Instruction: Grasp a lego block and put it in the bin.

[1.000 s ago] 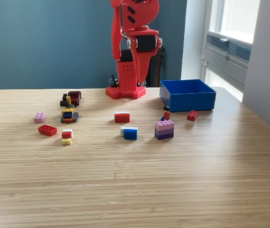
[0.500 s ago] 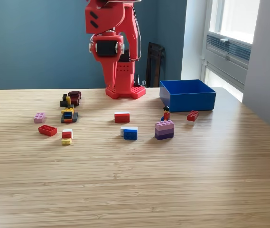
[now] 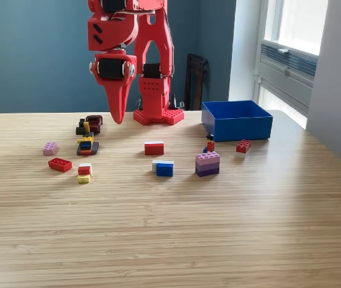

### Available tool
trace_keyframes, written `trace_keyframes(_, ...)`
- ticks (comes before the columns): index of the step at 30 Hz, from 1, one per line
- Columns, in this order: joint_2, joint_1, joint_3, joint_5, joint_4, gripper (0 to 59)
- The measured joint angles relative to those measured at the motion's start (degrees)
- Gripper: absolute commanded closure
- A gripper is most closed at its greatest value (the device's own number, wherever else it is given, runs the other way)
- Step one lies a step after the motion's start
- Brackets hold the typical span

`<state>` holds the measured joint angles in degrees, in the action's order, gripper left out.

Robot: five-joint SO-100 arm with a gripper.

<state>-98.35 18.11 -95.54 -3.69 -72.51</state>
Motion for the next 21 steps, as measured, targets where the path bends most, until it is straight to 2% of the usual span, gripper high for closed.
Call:
trace_keyframes(10, 0.0, 0.53, 0.0, -2.55, 3.16, 56.7)
trace_keyframes(16, 0.0, 0.44, 0.0, -3.16, 3.52, 41.0)
trace_keyframes(21, 0.53, 0.44, 0.0, -6.86, 3.52, 36.2)
